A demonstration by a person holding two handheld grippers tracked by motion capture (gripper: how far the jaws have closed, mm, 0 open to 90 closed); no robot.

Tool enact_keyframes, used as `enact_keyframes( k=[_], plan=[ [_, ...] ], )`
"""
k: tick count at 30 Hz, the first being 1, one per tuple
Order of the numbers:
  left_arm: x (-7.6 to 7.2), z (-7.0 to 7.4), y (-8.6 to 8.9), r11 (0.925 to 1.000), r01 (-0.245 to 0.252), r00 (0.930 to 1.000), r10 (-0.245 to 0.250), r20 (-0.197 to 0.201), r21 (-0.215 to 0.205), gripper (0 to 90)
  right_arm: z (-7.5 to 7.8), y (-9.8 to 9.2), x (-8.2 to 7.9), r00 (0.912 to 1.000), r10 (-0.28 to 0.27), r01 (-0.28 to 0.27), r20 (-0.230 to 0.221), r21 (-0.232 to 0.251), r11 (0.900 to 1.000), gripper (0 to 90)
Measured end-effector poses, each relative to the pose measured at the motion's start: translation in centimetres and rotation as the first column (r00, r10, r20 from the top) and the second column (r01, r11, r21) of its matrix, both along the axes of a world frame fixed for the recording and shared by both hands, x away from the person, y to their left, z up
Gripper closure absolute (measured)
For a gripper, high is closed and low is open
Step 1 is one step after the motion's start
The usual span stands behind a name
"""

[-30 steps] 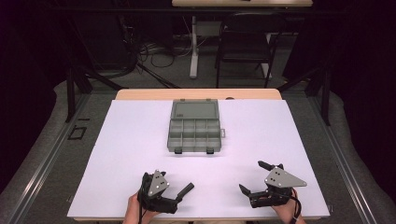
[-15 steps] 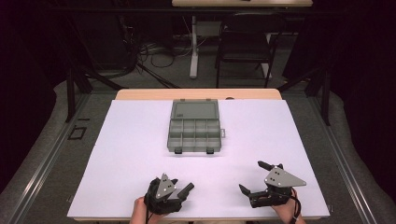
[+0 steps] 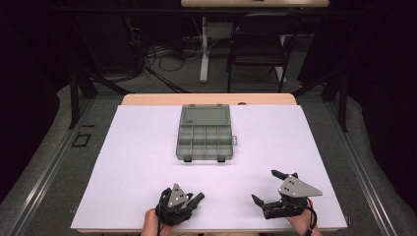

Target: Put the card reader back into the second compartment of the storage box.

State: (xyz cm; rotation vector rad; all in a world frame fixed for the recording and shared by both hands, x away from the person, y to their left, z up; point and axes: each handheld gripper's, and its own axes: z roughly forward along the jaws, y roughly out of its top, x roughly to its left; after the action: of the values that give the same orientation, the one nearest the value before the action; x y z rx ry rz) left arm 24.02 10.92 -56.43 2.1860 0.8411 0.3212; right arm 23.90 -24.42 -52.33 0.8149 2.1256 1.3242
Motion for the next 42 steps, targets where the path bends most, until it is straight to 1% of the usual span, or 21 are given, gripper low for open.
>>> enact_keyframes(
  k=[1, 4, 10, 17, 20, 25, 28, 33, 34, 36, 42],
  plan=[
    [0.0, -0.1, 0.0, 1.0000, -0.003, 1.0000, 0.003, -0.004, -0.003, 65.2, 0.0, 0.0, 0.0, 1.0000, 0.000, 0.000, 0.000, 0.000, 1.000, 0.0],
    [0.0, -0.1, -0.1, 1.0000, -0.004, 1.0000, 0.004, 0.002, -0.006, 68.1, 0.0, 0.0, 0.0, 1.0000, 0.002, -0.002, -0.002, -0.002, 1.000, 0.0],
    [0.0, -0.1, -0.1, 1.0000, 0.007, 1.0000, -0.007, 0.005, -0.001, 71.8, 0.0, 0.0, 0.0, 1.0000, 0.005, -0.005, -0.004, -0.004, 1.000, 0.0],
    [-0.2, -0.1, -0.3, 0.9999, 0.013, 0.9998, -0.013, 0.017, 0.012, 73.1, -0.1, 0.1, 0.0, 1.0000, 0.007, -0.007, -0.006, -0.006, 1.000, 0.0],
    [-0.1, -0.1, -0.2, 0.9999, 0.015, 0.9998, -0.016, 0.012, 0.007, 73.6, -0.1, 0.1, 0.0, 1.0000, 0.006, -0.006, -0.007, -0.005, 1.000, 0.0],
    [-0.3, 0.1, -0.2, 0.9995, 0.031, 0.9994, -0.031, 0.018, -0.002, 73.8, 0.0, 0.0, 0.0, 1.0000, 0.004, -0.004, -0.004, -0.002, 1.000, 0.0],
    [-0.4, 0.3, -0.1, 0.9994, 0.033, 0.9990, -0.033, 0.029, -0.007, 73.8, 0.0, 0.0, 0.0, 1.0000, 0.004, -0.004, -0.003, -0.002, 1.000, 0.0],
    [-0.3, 0.6, 0.0, 0.9992, 0.035, 0.9987, -0.034, 0.036, -0.018, 73.8, 0.0, -0.1, 0.0, 1.0000, 0.003, -0.003, 0.000, -0.002, 1.000, 0.0],
    [-0.4, 0.7, 0.1, 0.9991, 0.033, 0.9987, -0.032, 0.041, -0.025, 73.8, 0.0, -0.1, 0.0, 1.0000, 0.003, -0.003, -0.002, -0.002, 1.000, 0.0],
    [-0.4, 0.8, 0.1, 0.9990, 0.038, 0.9983, -0.037, 0.046, -0.022, 73.7, 0.0, -0.1, 0.0, 1.0000, 0.003, -0.003, -0.003, -0.003, 1.000, 0.0],
    [-0.4, 1.1, 0.3, 0.9988, 0.035, 0.9978, -0.033, 0.057, -0.034, 73.8, -0.1, -0.1, 0.0, 1.0000, 0.002, -0.002, -0.003, -0.002, 1.000, 0.0]
  ],
)
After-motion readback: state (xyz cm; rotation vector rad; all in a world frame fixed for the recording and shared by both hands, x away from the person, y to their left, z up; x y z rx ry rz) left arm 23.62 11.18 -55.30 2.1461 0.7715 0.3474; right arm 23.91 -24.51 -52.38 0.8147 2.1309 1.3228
